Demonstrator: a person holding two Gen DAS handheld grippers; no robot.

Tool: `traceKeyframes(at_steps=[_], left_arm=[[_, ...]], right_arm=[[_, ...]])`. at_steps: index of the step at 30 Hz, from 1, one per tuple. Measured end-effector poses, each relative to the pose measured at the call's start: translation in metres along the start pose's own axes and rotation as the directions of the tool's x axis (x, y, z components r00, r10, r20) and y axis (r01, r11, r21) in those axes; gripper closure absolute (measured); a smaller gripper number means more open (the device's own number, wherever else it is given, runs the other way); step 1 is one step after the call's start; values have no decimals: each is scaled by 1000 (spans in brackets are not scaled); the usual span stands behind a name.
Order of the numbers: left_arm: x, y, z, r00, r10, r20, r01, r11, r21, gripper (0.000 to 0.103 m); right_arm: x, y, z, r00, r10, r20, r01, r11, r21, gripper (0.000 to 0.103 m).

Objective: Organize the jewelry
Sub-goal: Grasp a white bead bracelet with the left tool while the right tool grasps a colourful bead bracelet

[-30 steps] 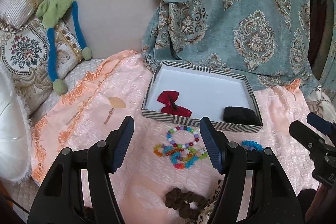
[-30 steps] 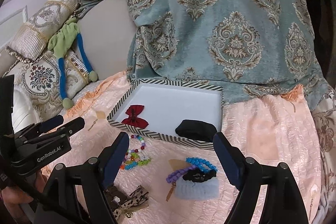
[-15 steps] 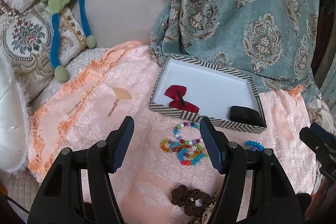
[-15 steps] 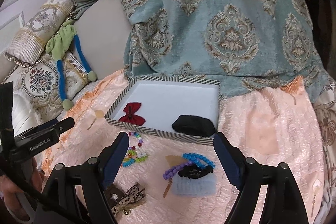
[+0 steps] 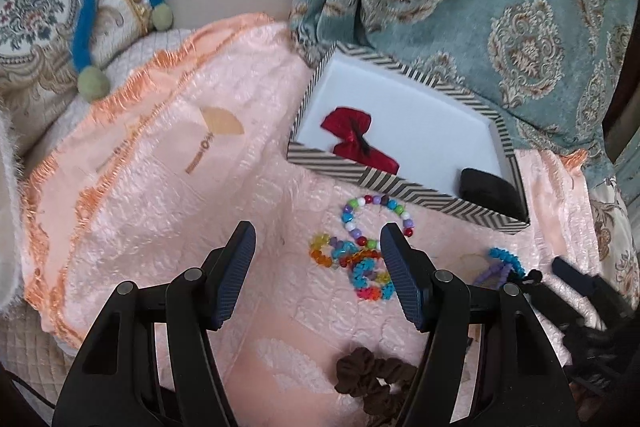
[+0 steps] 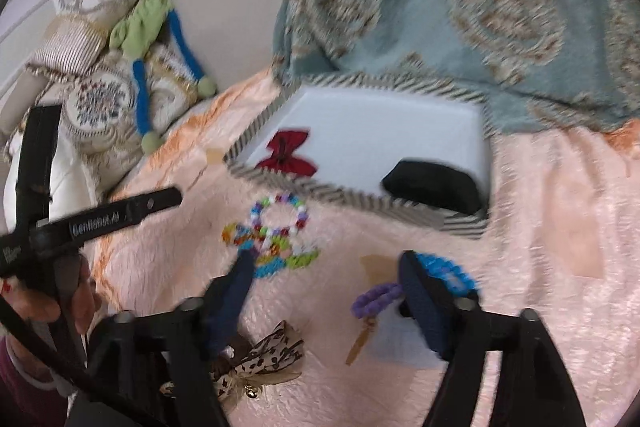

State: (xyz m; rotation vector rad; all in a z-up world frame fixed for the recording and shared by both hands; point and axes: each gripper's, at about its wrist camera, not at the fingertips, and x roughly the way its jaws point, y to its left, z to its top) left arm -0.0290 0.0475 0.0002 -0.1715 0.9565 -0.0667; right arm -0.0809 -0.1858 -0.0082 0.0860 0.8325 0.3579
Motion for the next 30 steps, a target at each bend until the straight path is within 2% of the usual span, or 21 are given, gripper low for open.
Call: traceKeyframes(at_steps=[1, 5, 9, 15, 16, 17, 19, 20, 22, 23, 24, 26, 30], left_arm=[[5, 1, 1, 1000, -1, -12, 1, 1000, -2, 38], [29, 2, 5, 998, -26, -62, 26, 1000, -4, 38], [56, -1, 10, 994, -17, -109, 18, 1000, 8, 38], [94, -10, 17, 987, -27, -159, 32, 999, 32, 38], [100, -12, 18, 986, -22, -166, 29, 999, 41, 38], [105, -14, 18, 985, -17, -172, 27, 998, 51, 38], [115, -19, 20, 983, -10, -183, 23, 997, 69, 38], [118, -21, 20, 983, -12, -183, 26, 997, 73, 38], [124, -23, 20, 981, -31, -189, 46, 996, 76, 51], [127, -24, 20, 981, -34, -193, 50, 996, 79, 73], [128, -24, 20, 981, -30, -194, 47, 996, 82, 86], [126, -26, 20, 980, -49, -192, 65, 995, 79, 94], [106, -27, 21, 985, -72, -156, 88, 991, 97, 95]], right_arm=[[13, 1, -1, 1000, 11, -27, -12, 1000, -9, 43], [53, 2, -3, 996, 25, -87, -27, 999, -19, 43], [91, 1, -3, 988, 32, -149, -35, 999, -16, 43], [120, -2, 0, 987, 43, -154, -45, 999, -5, 43], [120, -1, -1, 989, 46, -143, -49, 999, -18, 47], [119, 1, -3, 989, 58, -139, -62, 998, -31, 66], [119, 3, -8, 986, 85, -145, -92, 995, -45, 85], [119, 4, -9, 986, 83, -143, -91, 995, -49, 87], [112, 0, -11, 987, 102, -128, -107, 994, -26, 91], [107, -4, -11, 985, 125, -118, -127, 992, -2, 91], [104, -4, -11, 984, 137, -110, -137, 990, 8, 91], [93, -6, -9, 985, 149, -87, -148, 989, 16, 92], [69, -5, -1, 983, 178, -42, -177, 984, 21, 93]])
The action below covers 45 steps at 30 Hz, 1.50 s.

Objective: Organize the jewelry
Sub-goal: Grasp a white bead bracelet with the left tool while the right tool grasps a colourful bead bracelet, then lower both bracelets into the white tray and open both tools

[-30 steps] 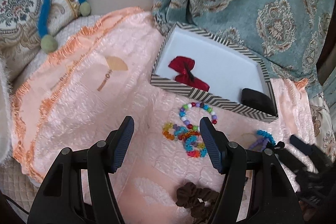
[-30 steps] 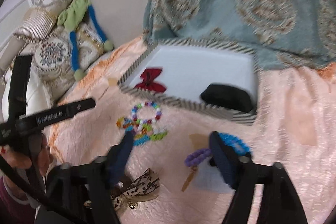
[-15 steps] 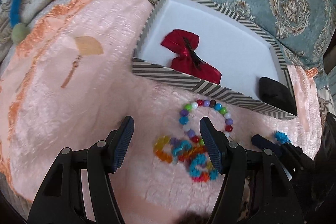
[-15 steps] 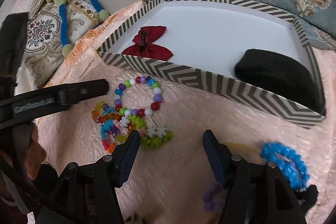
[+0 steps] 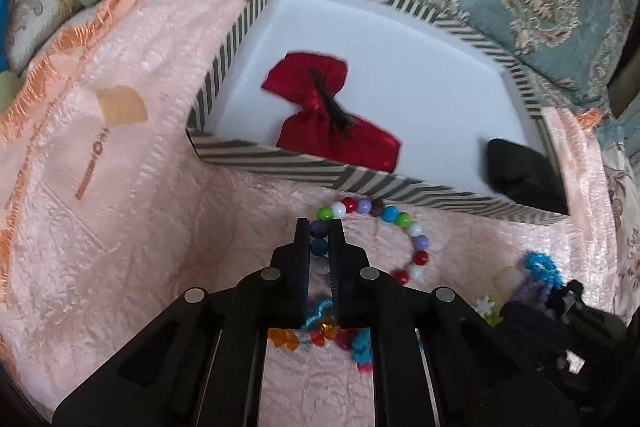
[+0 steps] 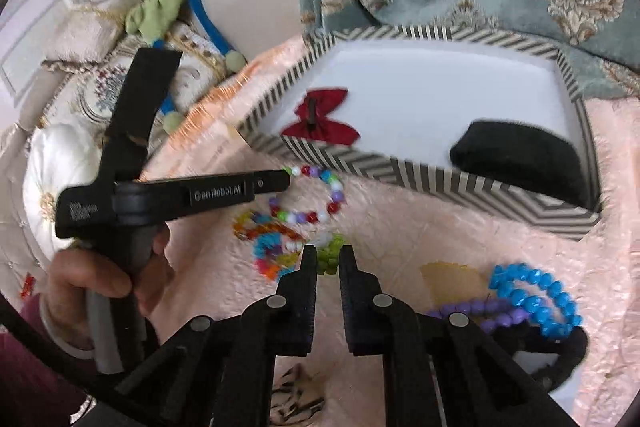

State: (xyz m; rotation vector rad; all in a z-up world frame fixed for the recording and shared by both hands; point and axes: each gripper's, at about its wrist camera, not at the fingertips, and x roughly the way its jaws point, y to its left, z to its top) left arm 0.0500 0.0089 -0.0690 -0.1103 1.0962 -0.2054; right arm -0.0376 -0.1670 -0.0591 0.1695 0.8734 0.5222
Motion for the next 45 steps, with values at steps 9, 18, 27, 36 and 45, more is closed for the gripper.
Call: traceKeyframes(at_steps=[9, 18, 27, 36, 45], left_arm=[[-48, -8, 8, 997, -37, 67, 36, 999, 14, 95], [-92, -18, 11, 989, -30, 143, 24, 999, 43, 95], [-104, -21, 10, 987, -21, 159, 11, 998, 63, 95], [-113, -23, 16, 984, -28, 176, 18, 998, 60, 95], [-119, -37, 40, 979, -18, 203, 0, 996, 88, 95]], right_arm=[[-47, 19, 19, 994, 37, 106, -33, 999, -41, 101], [-21, 10, 9, 996, -70, -50, 67, 996, -60, 71], [38, -8, -9, 982, -126, -142, 116, 990, -76, 84], [-30, 3, 18, 1000, -29, 5, 29, 999, -46, 92], [-72, -1, 61, 993, -51, 105, 57, 997, -55, 92]])
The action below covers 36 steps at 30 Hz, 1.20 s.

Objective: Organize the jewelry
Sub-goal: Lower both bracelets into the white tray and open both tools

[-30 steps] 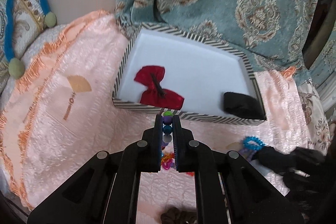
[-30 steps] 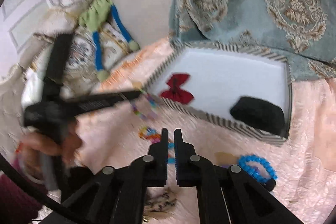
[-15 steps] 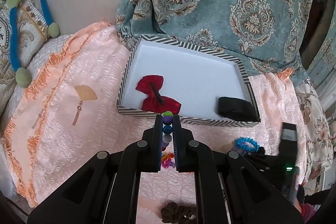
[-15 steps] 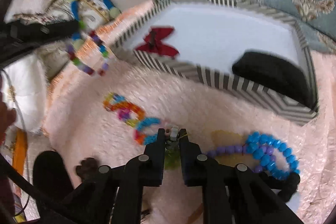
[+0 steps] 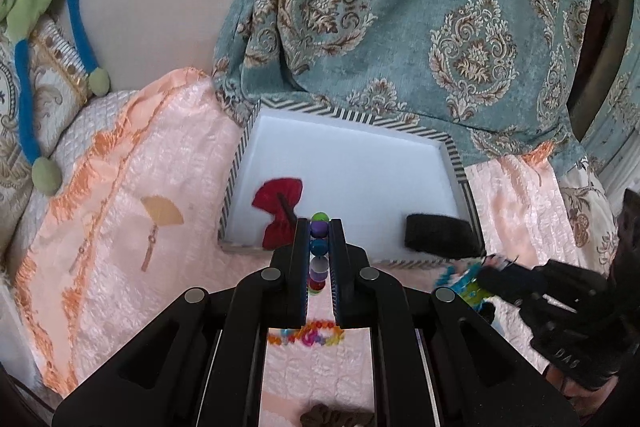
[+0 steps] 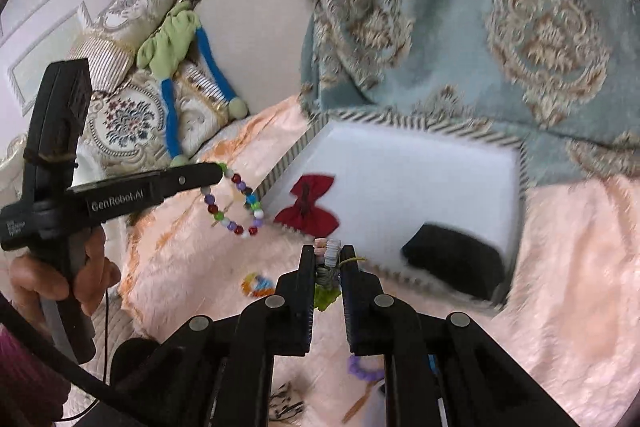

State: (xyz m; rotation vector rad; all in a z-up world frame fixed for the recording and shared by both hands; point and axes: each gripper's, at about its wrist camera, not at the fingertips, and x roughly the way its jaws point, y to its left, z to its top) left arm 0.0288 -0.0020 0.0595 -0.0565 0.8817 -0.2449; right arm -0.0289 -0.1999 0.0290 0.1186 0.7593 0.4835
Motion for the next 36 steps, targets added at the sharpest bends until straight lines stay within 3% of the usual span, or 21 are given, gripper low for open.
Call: traceKeyframes(at_steps=[8, 16, 21, 28, 30, 31, 32, 33, 36], left_arm=[[33, -24, 28, 1000, -12, -13, 13, 1000, 19, 95], [94, -43, 38, 994, -74, -76, 73, 997, -18, 95], [135, -28, 35, 991, -29, -133, 23, 999, -46, 95], [152, 1, 26, 986, 27, -166, -40, 996, -75, 95], [152, 3, 23, 985, 33, -170, -45, 996, -71, 92], [151, 3, 22, 985, 41, -169, -52, 996, -66, 88], [151, 3, 21, 985, 45, -167, -56, 996, -63, 76], [150, 3, 20, 985, 45, -165, -56, 996, -62, 60], [139, 2, 16, 989, 35, -142, -45, 997, -66, 52]], right_arm=[[17, -31, 31, 997, -71, -19, 71, 997, 13, 92], [67, -76, 49, 988, -105, -115, 113, 992, 58, 92], [100, -104, 52, 978, -128, -164, 141, 987, 75, 92], [122, -144, 40, 938, -257, -231, 285, 954, 93, 91], [117, -145, 37, 942, -253, -219, 279, 956, 94, 87], [112, -144, 36, 944, -253, -210, 276, 957, 89, 79], [108, -142, 35, 946, -256, -201, 277, 957, 82, 64], [102, -140, 34, 947, -260, -190, 278, 958, 76, 58], [85, -132, 30, 949, -270, -165, 284, 957, 64, 57]])
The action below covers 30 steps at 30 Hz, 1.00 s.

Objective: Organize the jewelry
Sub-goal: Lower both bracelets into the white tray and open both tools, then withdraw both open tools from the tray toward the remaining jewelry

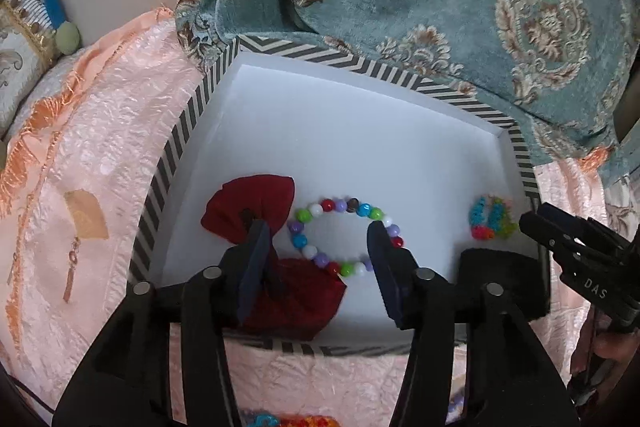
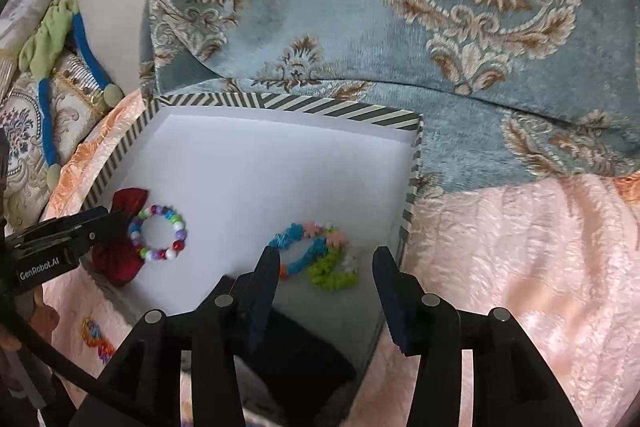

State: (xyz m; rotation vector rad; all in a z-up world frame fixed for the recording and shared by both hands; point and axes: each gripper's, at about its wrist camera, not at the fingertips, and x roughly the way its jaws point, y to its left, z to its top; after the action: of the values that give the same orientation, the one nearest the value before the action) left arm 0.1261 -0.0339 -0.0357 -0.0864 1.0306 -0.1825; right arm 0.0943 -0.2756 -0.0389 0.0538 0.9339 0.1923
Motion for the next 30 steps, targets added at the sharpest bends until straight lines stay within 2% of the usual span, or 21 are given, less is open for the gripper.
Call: traceKeyframes(at_steps=[9, 13, 15, 26, 30], left_arm=[[-41, -9, -26, 998, 35, 58, -36, 999, 17, 52], [-62, -11, -40, 994, 62, 90, -65, 998, 22, 52], [-71, -11, -45, 992, 69, 101, -71, 997, 18, 52], [-125, -19, -70, 974, 112, 196, -120, 992, 26, 52], [-137, -21, -78, 968, 123, 217, -134, 990, 38, 52]], right_arm=[[-64, 14, -29, 994, 57, 91, -60, 998, 28, 56], [-88, 25, -39, 990, 40, 134, -46, 998, 40, 40], [-99, 30, -45, 987, 35, 158, -41, 998, 37, 39], [-134, 56, -69, 980, 30, 198, -40, 998, 48, 39], [-146, 62, -76, 978, 23, 206, -33, 998, 45, 31]])
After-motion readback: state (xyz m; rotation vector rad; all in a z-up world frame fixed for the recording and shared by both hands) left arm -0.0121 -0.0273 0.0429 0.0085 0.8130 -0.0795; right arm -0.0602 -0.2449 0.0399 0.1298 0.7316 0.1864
